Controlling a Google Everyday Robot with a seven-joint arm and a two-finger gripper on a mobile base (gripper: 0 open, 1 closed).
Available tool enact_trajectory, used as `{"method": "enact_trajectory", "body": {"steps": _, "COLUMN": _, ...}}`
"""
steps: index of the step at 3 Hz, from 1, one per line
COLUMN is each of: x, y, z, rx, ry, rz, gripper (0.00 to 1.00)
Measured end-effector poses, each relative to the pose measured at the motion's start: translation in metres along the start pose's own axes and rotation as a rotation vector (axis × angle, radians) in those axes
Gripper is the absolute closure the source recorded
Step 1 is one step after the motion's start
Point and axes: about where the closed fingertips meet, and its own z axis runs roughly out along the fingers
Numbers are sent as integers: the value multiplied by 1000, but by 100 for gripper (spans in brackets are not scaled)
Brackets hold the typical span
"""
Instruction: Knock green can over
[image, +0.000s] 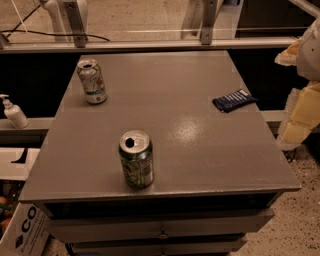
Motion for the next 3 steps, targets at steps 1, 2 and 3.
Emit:
{"method": "enact_trajectory", "body": {"steps": 1, "x": 0, "y": 0, "z": 0, "rx": 0, "ry": 0, "rz": 0, "gripper": 0}}
{"method": "enact_trajectory", "body": {"steps": 2, "x": -2, "y": 3, "z": 5, "rx": -16, "ry": -42, "rz": 12, "gripper": 0}}
{"method": "enact_trajectory", "body": {"steps": 3, "x": -9, "y": 10, "z": 22, "rx": -57, "ry": -134, "rz": 64, "gripper": 0}}
